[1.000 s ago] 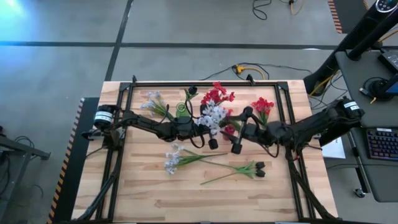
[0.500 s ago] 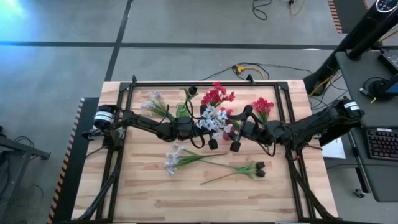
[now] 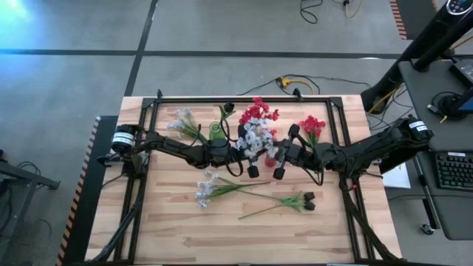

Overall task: Sort flowers into vase by color
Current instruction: Put the middle left white flowers into the red vase

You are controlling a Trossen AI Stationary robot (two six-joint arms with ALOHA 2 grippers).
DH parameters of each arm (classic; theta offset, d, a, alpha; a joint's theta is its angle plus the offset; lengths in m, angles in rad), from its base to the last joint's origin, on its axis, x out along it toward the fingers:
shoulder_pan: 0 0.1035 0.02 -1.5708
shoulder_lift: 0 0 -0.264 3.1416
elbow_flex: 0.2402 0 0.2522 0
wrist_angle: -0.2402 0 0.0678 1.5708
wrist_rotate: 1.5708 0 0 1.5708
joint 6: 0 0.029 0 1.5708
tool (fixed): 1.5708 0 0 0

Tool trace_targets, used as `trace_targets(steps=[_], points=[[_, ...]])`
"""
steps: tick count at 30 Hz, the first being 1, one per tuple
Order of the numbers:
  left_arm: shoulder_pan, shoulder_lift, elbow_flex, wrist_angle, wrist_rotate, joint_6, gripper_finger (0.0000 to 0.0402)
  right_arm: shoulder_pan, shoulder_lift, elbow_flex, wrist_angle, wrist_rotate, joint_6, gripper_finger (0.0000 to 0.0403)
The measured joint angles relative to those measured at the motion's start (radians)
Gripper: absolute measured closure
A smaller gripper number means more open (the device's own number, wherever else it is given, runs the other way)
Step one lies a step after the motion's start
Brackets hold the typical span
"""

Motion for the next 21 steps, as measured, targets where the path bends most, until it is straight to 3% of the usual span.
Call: trace_targets(steps=[8,14,21], points=[[-0.001,0.0,0.0,-0.017,-0.004,0.0,0.0259,0.0,-0.002,0.0,-0.002,0.0,-0.003,0.0388],[-0.01,0.0,0.0,-0.034,-0.143,0.0,0.0178,0.002,-0.023,0.0,-0.013,0.043,-0.007,0.0389],[-0.021,0.0,0.0,-0.08,-0.175,-0.012,0.0139,0.002,-0.077,-0.014,-0.03,0.051,0.013,0.0389]])
